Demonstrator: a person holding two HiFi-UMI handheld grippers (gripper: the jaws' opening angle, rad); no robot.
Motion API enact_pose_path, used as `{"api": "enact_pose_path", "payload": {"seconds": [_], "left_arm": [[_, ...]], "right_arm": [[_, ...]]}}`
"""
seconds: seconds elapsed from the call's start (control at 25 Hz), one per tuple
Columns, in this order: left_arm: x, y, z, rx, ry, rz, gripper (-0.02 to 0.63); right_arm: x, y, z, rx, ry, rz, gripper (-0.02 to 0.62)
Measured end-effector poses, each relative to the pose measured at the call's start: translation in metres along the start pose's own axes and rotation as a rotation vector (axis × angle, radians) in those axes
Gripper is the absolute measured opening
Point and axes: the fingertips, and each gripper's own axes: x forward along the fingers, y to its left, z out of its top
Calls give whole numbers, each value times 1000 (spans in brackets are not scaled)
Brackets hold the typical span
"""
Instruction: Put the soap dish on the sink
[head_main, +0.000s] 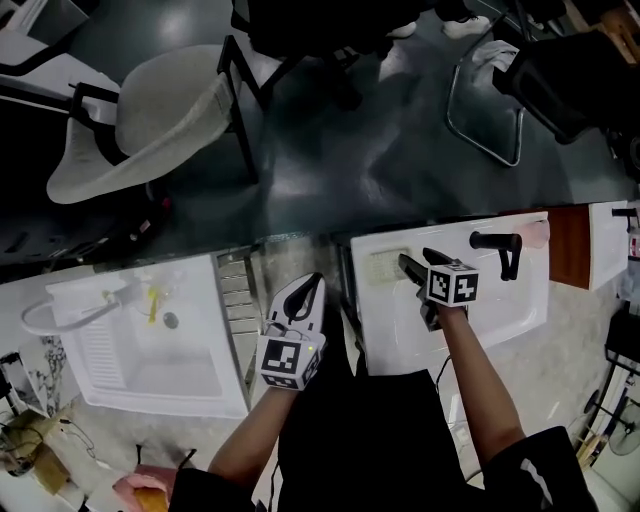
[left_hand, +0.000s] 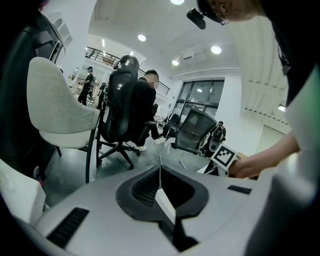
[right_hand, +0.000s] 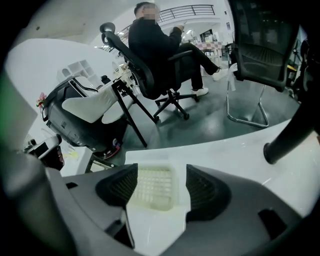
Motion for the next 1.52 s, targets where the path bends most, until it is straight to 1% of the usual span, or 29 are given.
{"api": "enact_pose_path", "payload": {"seconds": [0.12,0.24,0.4,0.64,0.76,0.84,0.96,1.08,1.16,1.28,1.44,1.52], "left_arm": [[0,-1,2,12,-12,-11,15],[-1,-1,6,39,-26,-16,15],[-20,-7,6,69,-30,-7,15],[-53,-29,5,85,-58,45,15],[-72,-64,-3,88,-58,42,15],[-82,-93,-10,93,-62,32,15],[-94,-136,-20,98,-83,15,15],[-104,-179,-38,103,-100,1,15],[-110,-207,-49,118,-116,-3,15],[-127,-252,-68,132,-145,5,15],[-160,-317,-105,154,-172,20,15],[-180,-351,-127,164,-179,25,15]], "right_arm": [[-20,-1,-3,14,-44,-2,298],[-41,-1,2,24,-134,2,295],[-75,12,-1,-8,-214,19,276],[-127,49,-16,-74,-306,108,258],[-161,60,-38,-92,-340,145,241],[-186,61,-52,-96,-387,170,232],[-218,54,-76,-98,-461,185,215],[-248,42,-107,-95,-515,192,172],[-267,34,-129,-102,-554,195,160],[-300,17,-172,-123,-592,193,129],[-347,-6,-236,-75,-654,216,90],[-372,-13,-269,-76,-681,223,64]]}}
